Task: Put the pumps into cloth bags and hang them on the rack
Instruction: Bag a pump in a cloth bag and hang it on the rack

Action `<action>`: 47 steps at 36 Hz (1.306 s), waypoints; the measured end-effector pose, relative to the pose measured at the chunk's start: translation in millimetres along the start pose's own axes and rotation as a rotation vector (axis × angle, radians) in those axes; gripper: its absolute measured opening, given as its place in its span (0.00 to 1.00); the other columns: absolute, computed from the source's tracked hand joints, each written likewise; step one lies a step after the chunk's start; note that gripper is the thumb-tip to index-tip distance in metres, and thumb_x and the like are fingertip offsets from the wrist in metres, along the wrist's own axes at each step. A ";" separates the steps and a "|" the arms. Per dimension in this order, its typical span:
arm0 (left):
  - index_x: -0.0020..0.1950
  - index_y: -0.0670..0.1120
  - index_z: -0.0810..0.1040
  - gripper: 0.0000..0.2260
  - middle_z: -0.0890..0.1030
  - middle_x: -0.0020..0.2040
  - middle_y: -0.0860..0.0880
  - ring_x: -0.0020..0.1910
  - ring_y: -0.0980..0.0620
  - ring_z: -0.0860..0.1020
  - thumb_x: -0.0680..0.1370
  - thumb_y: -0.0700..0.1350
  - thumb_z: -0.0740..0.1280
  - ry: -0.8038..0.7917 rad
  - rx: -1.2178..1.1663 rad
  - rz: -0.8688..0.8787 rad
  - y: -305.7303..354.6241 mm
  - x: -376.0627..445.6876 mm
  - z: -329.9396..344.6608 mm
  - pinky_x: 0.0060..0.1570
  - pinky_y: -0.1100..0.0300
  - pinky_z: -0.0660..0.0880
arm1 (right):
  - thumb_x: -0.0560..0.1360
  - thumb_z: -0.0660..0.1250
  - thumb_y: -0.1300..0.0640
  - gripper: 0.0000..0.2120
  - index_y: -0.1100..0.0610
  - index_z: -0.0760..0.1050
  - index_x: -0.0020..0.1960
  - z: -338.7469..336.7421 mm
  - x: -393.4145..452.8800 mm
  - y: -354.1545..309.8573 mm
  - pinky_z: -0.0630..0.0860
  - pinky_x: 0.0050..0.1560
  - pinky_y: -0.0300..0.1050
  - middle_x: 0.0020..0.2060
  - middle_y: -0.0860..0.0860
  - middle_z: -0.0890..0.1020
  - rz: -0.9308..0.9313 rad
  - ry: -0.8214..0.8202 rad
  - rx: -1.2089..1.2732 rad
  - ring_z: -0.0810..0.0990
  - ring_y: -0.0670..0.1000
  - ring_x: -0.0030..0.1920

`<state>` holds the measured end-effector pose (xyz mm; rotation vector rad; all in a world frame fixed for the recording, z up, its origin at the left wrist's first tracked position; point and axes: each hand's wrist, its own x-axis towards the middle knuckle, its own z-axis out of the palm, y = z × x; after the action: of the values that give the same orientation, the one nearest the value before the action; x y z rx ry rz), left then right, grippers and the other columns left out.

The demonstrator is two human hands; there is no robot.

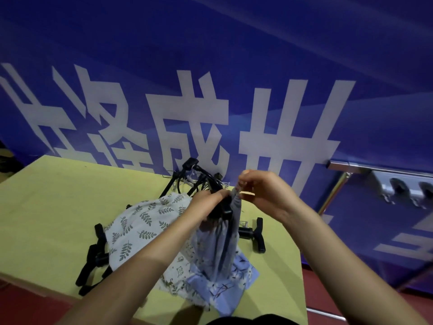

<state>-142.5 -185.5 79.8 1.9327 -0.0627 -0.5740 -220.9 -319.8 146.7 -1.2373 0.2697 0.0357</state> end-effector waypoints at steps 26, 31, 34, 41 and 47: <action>0.55 0.40 0.77 0.07 0.79 0.37 0.46 0.26 0.55 0.68 0.80 0.42 0.63 -0.044 -0.430 0.064 11.7 2.8 -52.6 0.24 0.65 0.61 | 0.72 0.73 0.48 0.08 0.47 0.81 0.50 -32.0 13.1 53.5 0.77 0.53 0.48 0.46 0.46 0.84 -0.204 0.148 -0.747 0.82 0.49 0.49; 0.49 0.41 0.74 0.02 0.79 0.38 0.46 0.27 0.55 0.68 0.80 0.39 0.63 0.045 -0.452 0.186 20.4 -2.4 -51.1 0.26 0.63 0.61 | 0.71 0.74 0.50 0.14 0.44 0.81 0.57 -32.4 10.1 45.7 0.73 0.57 0.38 0.53 0.40 0.83 -0.224 0.032 -0.744 0.78 0.40 0.57; 0.48 0.46 0.79 0.02 0.79 0.35 0.52 0.31 0.54 0.72 0.76 0.41 0.69 0.127 -0.207 0.334 15.7 -2.3 -48.8 0.34 0.60 0.69 | 0.72 0.74 0.53 0.12 0.42 0.82 0.53 -31.4 10.1 38.9 0.75 0.52 0.36 0.49 0.41 0.85 -0.275 0.032 -0.687 0.81 0.39 0.52; 0.58 0.54 0.80 0.17 0.72 0.43 0.57 0.41 0.58 0.73 0.71 0.56 0.73 0.053 0.662 0.604 9.6 -3.3 -40.9 0.39 0.67 0.67 | 0.76 0.68 0.60 0.08 0.51 0.83 0.50 -28.6 11.4 33.9 0.75 0.48 0.33 0.45 0.44 0.85 -0.311 -0.054 -0.648 0.82 0.40 0.48; 0.57 0.54 0.82 0.19 0.81 0.52 0.57 0.52 0.57 0.78 0.70 0.62 0.72 0.120 0.684 0.533 8.2 9.0 -48.2 0.47 0.62 0.72 | 0.79 0.63 0.62 0.10 0.53 0.82 0.47 -32.4 11.8 28.2 0.73 0.43 0.35 0.38 0.43 0.82 -0.266 0.142 -0.452 0.74 0.45 0.39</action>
<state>-112.7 -150.6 99.0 2.4640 -0.7563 -0.0662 -220.2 -342.3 108.2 -1.7201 0.2242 -0.2333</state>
